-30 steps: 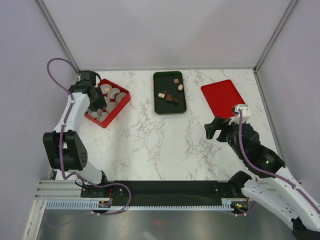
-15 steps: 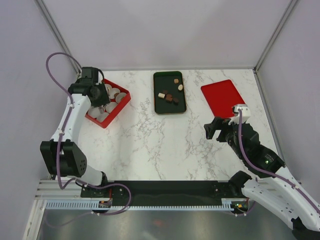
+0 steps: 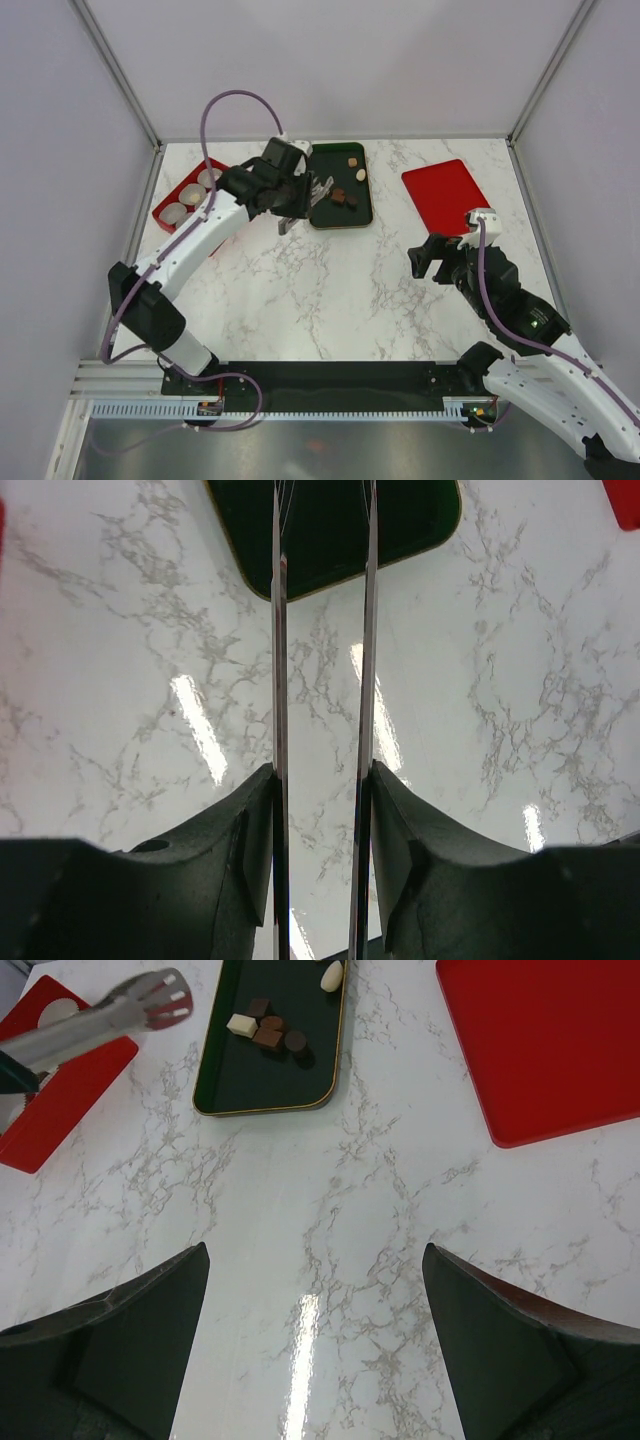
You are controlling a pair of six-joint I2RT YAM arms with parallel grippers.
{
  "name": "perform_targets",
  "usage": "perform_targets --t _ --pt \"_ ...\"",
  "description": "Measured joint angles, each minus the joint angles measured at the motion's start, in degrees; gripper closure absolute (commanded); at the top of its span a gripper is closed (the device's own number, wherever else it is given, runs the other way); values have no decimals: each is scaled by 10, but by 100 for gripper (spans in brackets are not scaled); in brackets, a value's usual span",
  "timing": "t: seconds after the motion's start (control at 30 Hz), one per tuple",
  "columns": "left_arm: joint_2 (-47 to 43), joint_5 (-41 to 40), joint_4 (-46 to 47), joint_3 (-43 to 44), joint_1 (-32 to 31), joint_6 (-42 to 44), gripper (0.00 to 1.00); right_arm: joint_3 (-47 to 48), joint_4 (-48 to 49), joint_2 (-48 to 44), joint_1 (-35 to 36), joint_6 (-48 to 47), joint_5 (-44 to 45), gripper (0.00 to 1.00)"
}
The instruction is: Pack the chocolate
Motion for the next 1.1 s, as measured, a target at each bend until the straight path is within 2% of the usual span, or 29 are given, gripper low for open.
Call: perform_targets --t 0.13,0.37,0.83,1.1 --pt "63 0 5 15 -40 -17 53 3 -2 -1 0 0 2 4" --pt "157 0 20 42 -70 -34 52 5 -2 -2 0 -2 7 3" --pt "262 -18 42 100 -76 -46 50 5 -2 -14 0 -17 22 3" --pt "288 -33 45 122 -76 -46 52 5 -2 -15 0 -26 31 3"
